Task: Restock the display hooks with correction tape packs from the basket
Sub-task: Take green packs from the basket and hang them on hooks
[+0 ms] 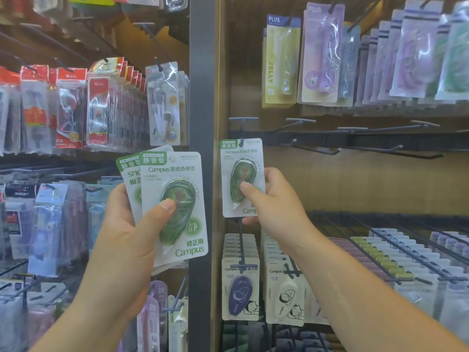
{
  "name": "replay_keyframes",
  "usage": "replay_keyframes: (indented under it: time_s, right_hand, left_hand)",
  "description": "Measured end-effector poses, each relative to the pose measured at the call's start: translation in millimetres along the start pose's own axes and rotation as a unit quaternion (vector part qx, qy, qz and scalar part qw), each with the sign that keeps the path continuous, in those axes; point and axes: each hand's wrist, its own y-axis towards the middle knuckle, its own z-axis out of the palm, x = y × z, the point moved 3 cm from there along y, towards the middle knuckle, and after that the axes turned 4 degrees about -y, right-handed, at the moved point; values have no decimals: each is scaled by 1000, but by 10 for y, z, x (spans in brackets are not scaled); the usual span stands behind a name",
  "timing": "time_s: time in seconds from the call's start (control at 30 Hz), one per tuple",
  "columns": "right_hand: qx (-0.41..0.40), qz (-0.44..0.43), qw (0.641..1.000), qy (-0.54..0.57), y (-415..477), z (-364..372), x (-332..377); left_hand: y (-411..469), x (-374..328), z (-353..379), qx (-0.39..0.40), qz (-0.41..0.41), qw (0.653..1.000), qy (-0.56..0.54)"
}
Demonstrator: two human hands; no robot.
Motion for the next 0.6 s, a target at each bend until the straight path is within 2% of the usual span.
replay_keyframes:
  time_s: [0.1, 0.27, 0.47, 0.53, 0.6]
  right_hand:
    - [6, 22, 999, -26, 172, 31, -49]
    - [-6, 47, 989, -139, 580, 71, -207]
    - [-16, 80, 964, -255, 828, 81, -294]
    - [-48, 66, 953, -290, 796, 1, -254]
    - [-106, -10, 947, -303, 637, -122, -118]
  left_hand:
    - [11, 17, -8, -3, -5, 1000, -4]
    - [7, 28, -46, -6, -15, 1000, -11]
    - [-38, 15, -89, 5, -21, 1000, -11]
    - [-56, -2, -121, 7, -24, 1000, -14]
    - [-61, -29, -148, 7, -23, 1000, -15]
